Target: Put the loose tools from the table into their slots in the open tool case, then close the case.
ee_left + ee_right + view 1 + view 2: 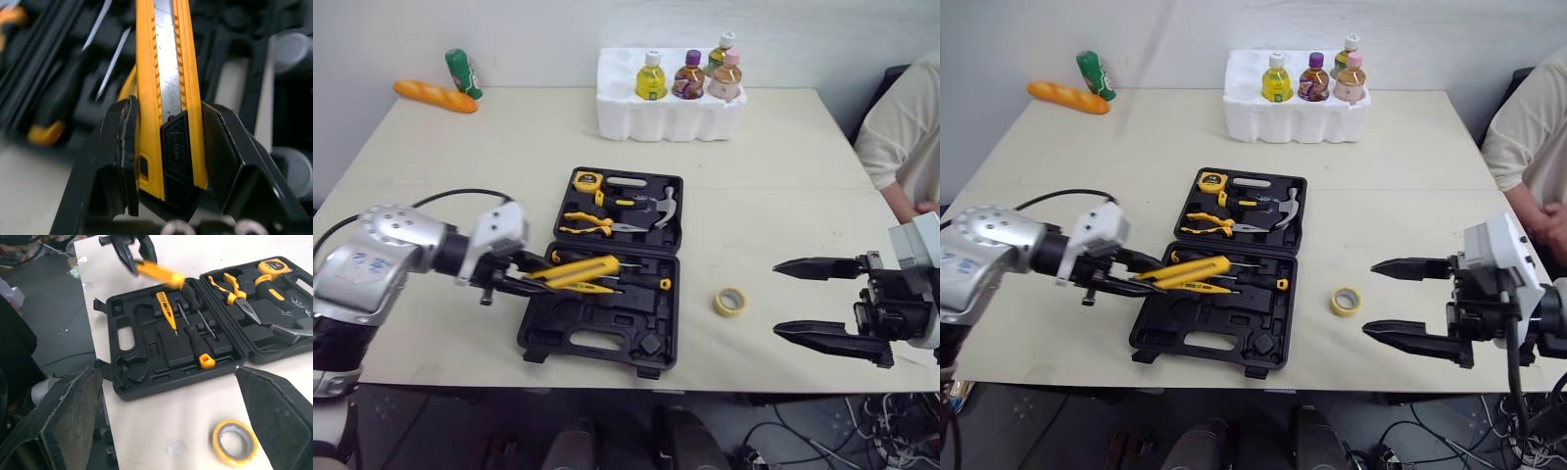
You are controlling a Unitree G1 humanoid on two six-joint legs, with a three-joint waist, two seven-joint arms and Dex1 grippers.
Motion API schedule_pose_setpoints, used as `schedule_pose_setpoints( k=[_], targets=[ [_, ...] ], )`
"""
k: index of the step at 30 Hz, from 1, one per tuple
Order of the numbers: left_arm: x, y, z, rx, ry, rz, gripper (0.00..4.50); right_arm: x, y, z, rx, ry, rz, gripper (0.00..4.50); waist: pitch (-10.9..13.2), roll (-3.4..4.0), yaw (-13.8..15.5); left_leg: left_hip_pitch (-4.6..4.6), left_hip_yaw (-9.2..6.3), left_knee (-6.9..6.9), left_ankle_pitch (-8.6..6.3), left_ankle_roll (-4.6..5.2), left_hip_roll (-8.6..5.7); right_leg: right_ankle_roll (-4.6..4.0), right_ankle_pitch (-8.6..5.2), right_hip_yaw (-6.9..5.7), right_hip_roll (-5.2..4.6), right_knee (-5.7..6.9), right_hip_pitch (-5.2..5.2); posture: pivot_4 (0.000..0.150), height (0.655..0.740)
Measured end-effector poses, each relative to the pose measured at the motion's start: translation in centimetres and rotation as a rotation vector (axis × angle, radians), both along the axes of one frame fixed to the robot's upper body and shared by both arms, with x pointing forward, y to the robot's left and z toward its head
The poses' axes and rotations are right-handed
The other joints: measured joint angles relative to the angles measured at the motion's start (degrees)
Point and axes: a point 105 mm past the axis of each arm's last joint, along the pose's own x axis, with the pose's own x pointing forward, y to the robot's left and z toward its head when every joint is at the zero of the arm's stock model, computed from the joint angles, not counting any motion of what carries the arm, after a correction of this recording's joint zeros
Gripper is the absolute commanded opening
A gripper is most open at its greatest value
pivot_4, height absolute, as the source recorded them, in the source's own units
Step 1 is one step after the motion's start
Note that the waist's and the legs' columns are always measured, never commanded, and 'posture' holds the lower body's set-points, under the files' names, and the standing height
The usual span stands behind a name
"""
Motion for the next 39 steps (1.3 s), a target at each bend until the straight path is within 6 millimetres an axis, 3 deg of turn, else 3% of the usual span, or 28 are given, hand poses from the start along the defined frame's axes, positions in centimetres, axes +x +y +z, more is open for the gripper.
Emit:
schedule_pose_setpoints(
  k=[8,21,23,28,35,38,39],
  targets=[
    [0.4,-3.9,-2.4,0.175,0.085,-0.175,1.4,-0.7,1.7,-2.5,-0.049,0.04,-0.037,4.5,0.0,-0.05,0.7,-0.28,-0.05,0.58,0.0,0.24,0.0,0.11,0.01,-0.02,0.15,0.15,0.0,0.15,0.7367],
    [1.9,-4.0,-4.5,0.235,0.048,-0.173,1.4,-1.1,1.4,-3.3,-0.041,0.048,-0.129,4.5,0.0,-0.09,1.0,-0.3,-0.02,0.77,-0.07,0.37,-0.02,0.25,0.09,0.05,0.09,0.13,0.05,0.15,0.7367],
    [1.9,-4.0,-4.5,0.217,0.038,-0.172,2.41,-1.0,1.4,-3.4,-0.041,0.048,-0.136,4.5,0.0,-0.09,1.0,-0.29,-0.02,0.77,-0.07,0.37,-0.02,0.25,0.09,0.05,0.09,0.13,0.05,0.15,0.7367],
    [1.3,-4.0,-4.4,0.178,0.051,-0.16,4.43,-1.1,1.4,-3.5,-0.046,0.055,-0.132,4.5,0.0,-0.1,0.9,-0.28,-0.02,0.76,-0.07,0.37,-0.02,0.25,0.09,0.05,0.09,0.14,0.06,0.15,0.7367],
    [0.2,-3.4,-2.2,0.027,-0.032,-0.275,4.47,-0.8,1.2,-3.1,-0.038,0.05,-0.129,4.5,0.0,-0.1,1.0,-0.25,-0.02,0.78,-0.06,0.34,-0.02,0.25,0.09,0.04,0.06,0.15,0.07,0.15,0.7367],
    [-0.1,-4.5,-1.8,-0.078,-0.038,-0.312,4.47,-0.8,1.3,-3.1,-0.038,0.048,-0.121,4.5,0.0,-0.1,1.5,-0.26,-0.02,0.82,-0.07,0.35,-0.02,0.25,0.09,0.04,0.06,0.14,0.1,0.15,0.7367],
    [-0.1,-5.0,-1.7,-0.123,-0.046,-0.331,4.22,-0.8,1.4,-3.1,-0.039,0.049,-0.116,4.5,0.0,-0.1,1.6,-0.26,-0.02,0.83,-0.07,0.36,-0.02,0.26,0.09,0.03,0.06,0.13,0.1,0.15,0.7367]
  ],
)
